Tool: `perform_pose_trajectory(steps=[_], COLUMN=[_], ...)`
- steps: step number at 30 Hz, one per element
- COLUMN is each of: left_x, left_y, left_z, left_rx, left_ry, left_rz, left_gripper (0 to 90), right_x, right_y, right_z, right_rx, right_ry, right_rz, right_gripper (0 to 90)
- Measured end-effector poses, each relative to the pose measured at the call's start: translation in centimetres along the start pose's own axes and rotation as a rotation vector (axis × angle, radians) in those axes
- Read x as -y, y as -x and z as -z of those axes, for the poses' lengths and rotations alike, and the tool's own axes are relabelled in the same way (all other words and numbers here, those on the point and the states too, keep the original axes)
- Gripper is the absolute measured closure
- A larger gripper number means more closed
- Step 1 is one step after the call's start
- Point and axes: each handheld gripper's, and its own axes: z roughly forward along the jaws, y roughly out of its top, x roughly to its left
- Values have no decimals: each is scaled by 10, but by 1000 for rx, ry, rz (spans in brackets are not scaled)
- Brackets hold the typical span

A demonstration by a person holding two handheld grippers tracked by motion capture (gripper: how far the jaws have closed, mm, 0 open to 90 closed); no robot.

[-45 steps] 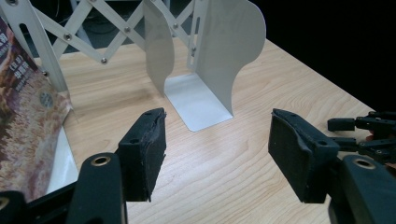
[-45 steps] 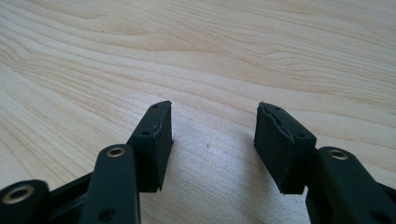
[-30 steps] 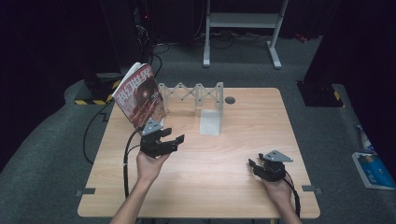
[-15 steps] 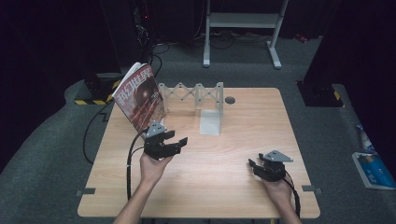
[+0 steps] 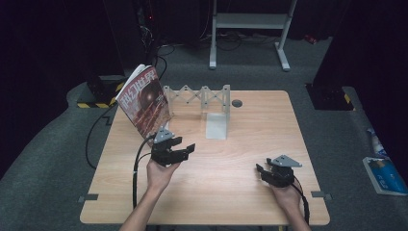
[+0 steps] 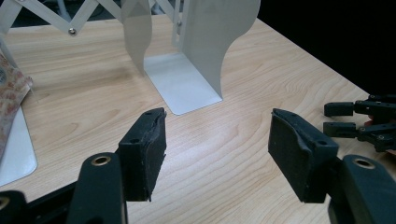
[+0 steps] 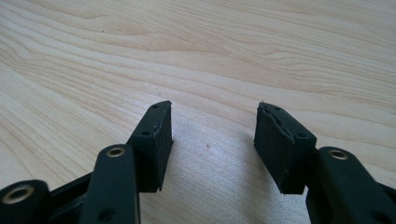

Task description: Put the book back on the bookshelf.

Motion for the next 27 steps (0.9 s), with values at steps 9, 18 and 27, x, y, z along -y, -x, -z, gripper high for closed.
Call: perform_pose_trajectory(steps=[9, 18, 27], left_x=[6, 11, 15], left_y=[-1, -2, -2], left_z=[-6, -12, -17], left_rx=[-8, -15, -8], left_ry=[-12, -22, -38], left_rz=[7, 13, 21], left_gripper=[370, 371, 373], right_x=[0, 0, 0], right_y=[0, 0, 0], right_z=[0, 0, 0], right_rx=[0, 0, 1], right_ry=[0, 0, 2], right_rz=[0, 0, 2], right_gripper=[464, 461, 460])
